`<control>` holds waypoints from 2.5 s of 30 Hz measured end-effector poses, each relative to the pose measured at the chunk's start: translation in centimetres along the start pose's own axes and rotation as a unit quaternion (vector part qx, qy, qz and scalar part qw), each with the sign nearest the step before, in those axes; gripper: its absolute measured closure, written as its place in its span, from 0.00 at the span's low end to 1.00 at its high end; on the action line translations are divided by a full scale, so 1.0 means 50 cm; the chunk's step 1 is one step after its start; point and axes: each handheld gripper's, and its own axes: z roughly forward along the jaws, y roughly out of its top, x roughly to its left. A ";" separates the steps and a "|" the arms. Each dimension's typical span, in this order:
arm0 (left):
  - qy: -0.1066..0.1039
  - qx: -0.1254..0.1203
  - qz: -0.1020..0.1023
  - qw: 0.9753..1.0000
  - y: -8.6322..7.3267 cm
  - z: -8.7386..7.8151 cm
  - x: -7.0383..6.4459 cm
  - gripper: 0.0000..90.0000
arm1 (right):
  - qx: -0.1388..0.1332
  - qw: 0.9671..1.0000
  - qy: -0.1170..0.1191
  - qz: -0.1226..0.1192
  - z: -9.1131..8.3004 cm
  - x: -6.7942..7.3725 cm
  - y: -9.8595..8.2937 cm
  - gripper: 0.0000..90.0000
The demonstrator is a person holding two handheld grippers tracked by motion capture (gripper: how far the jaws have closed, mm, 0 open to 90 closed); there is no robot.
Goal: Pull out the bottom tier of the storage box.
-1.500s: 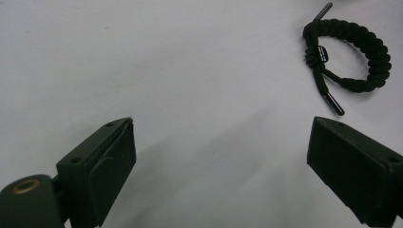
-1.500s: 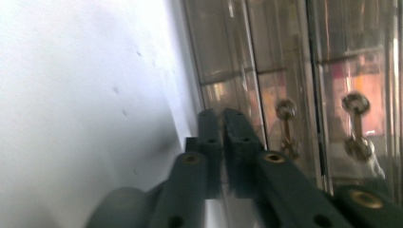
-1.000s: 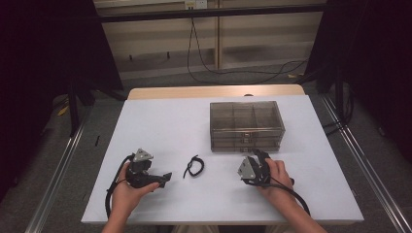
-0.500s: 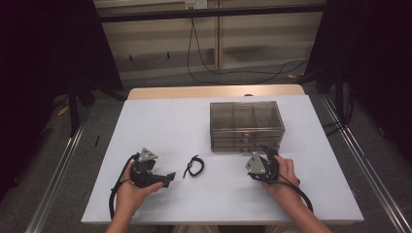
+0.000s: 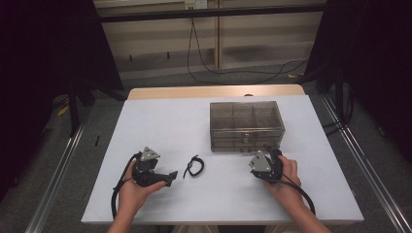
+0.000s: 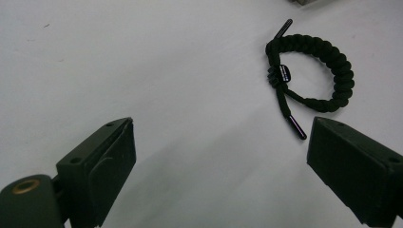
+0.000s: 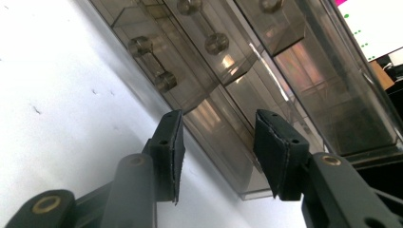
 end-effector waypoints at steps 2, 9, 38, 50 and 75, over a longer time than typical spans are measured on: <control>-0.002 -0.003 -0.005 1.000 0.000 0.002 -0.003 0.10 | 0.002 1.000 0.000 0.010 0.000 -0.001 -0.005 0.59; -0.003 -0.003 0.003 1.000 0.008 0.005 -0.011 0.10 | 0.013 0.999 0.002 0.031 -0.002 -0.013 -0.020 0.56; -0.012 -0.011 0.011 1.000 0.052 0.033 -0.063 0.10 | 0.028 0.994 0.013 0.105 -0.001 -0.042 -0.058 0.45; -0.022 -0.015 0.015 1.000 0.078 0.058 -0.096 0.10 | 0.033 0.989 0.025 0.139 -0.001 -0.051 -0.068 0.42; -0.037 -0.007 0.037 0.999 0.114 0.108 -0.133 0.15 | 0.041 0.979 0.036 0.197 0.009 -0.074 -0.089 0.39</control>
